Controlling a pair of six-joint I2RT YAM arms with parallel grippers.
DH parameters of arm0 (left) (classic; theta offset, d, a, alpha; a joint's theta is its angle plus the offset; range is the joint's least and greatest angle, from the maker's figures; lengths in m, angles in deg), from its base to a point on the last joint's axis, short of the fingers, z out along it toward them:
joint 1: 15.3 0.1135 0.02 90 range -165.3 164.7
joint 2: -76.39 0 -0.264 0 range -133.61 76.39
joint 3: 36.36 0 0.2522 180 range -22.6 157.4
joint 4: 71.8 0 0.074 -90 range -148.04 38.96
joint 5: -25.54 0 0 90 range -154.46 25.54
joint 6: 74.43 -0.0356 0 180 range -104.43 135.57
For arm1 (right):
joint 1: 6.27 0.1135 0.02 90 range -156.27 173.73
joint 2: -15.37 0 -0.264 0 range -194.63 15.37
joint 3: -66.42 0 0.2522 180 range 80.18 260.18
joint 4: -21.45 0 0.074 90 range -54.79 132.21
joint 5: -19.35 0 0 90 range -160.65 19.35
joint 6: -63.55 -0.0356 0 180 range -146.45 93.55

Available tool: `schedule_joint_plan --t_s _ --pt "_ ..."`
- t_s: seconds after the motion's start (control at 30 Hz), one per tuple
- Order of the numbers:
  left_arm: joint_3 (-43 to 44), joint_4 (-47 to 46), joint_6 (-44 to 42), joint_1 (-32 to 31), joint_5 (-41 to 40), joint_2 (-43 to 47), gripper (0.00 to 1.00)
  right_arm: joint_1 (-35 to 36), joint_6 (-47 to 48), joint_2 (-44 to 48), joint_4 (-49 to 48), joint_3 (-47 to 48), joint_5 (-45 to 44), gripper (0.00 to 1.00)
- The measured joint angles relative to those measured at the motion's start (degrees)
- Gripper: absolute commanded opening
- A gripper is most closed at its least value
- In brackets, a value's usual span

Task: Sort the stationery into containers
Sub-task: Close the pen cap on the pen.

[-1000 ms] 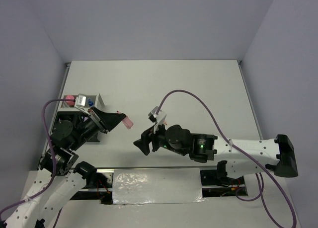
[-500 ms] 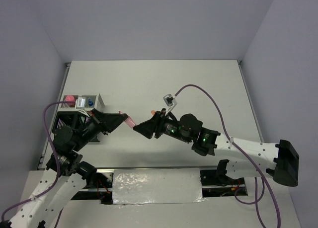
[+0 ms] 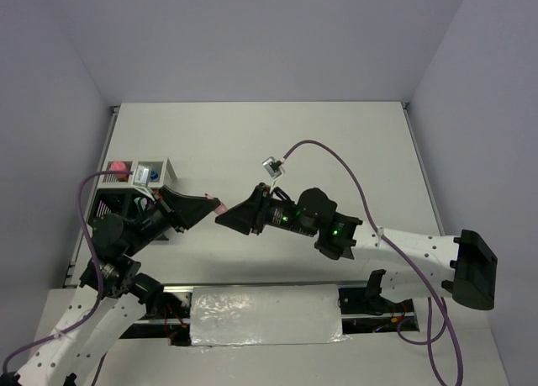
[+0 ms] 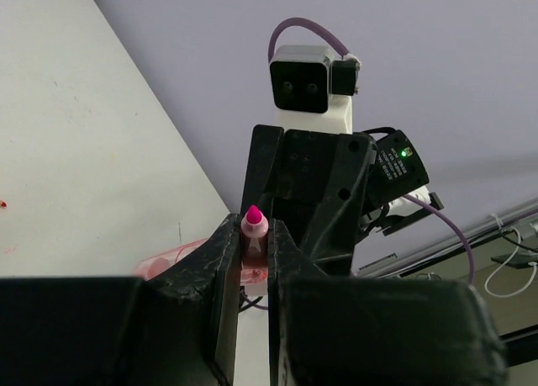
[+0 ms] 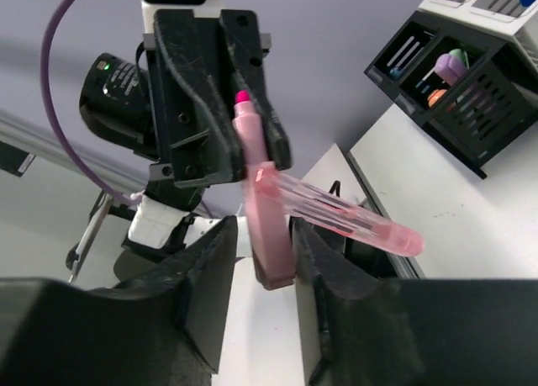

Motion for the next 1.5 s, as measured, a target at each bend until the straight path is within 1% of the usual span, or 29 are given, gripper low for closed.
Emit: schedule_joint_plan --t_s 0.03,0.1,0.13,0.17,0.2,0.23,0.27,0.3,0.4,0.5,0.63,0.73,0.9,1.07,1.27,1.4,1.5 --pt "-0.2 -0.3 0.4 0.0 0.1 0.0 0.00 -0.2 0.0 0.0 0.5 0.4 0.1 0.35" --pt "-0.2 -0.9 0.7 0.0 -0.1 0.0 0.01 -0.5 0.2 -0.4 1.4 1.2 0.7 0.04" --pt "-0.2 -0.9 1.2 0.0 -0.1 0.0 0.08 -0.6 0.6 -0.6 1.7 1.8 1.0 0.00" --pt "-0.1 -0.9 1.2 0.1 -0.5 0.1 0.36 -0.6 1.0 -0.8 2.5 2.4 1.0 0.00" --pt "0.2 -0.4 0.6 0.1 -0.8 0.3 0.52 -0.7 1.0 -0.9 3.4 3.1 1.1 0.00" --pt "0.7 1.0 -0.5 0.1 -1.3 0.3 0.82 -0.7 1.0 -1.1 3.9 3.7 1.0 0.00" --pt "1.4 3.1 -1.3 0.1 -1.8 0.3 0.96 -0.7 1.2 -1.5 4.5 4.5 0.6 0.00" --pt "2.7 6.9 -1.9 0.0 -2.9 0.2 0.99 -0.7 1.1 -1.7 5.0 5.3 0.3 0.00" --pt "7.0 15.6 -2.2 -0.1 -7.2 -0.4 0.99 -1.4 1.1 -1.9 8.0 6.5 -1.8 0.00" --pt "8.0 18.3 0.1 0.0 -9.6 0.0 0.99 -2.0 1.4 -2.7 11.4 7.4 -3.5 0.00" --pt "2.5 17.6 8.1 0.0 -10.1 2.4 0.99 -2.4 1.8 -6.4 13.7 10.0 -3.7 0.00" --pt "-1.7 17.6 13.8 -0.1 -10.2 3.6 0.99 -2.4 2.2 -9.5 14.1 12.0 -2.2 0.00" --pt "-4.2 16.4 20.7 -0.1 -12.1 6.6 0.99 -2.6 3.0 -13.0 14.0 14.7 1.4 0.00" --pt "-5.2 14.2 23.6 -0.1 -16.0 8.9 0.99 -1.6 3.2 -13.7 12.7 15.6 4.4 0.00" --pt "-8.2 10.6 25.5 -0.1 -19.7 9.6 0.99 -0.8 2.8 -13.7 10.8 15.6 5.9 0.00" --pt "-8.4 10.0 26.0 0.0 -21.4 9.7 0.93 -0.2 2.8 -13.7 9.6 14.7 6.5 0.00" --pt "-8.4 9.9 26.2 0.0 -22.7 10.2 0.84 -0.2 2.7 -13.7 9.1 14.6 6.6 0.00"
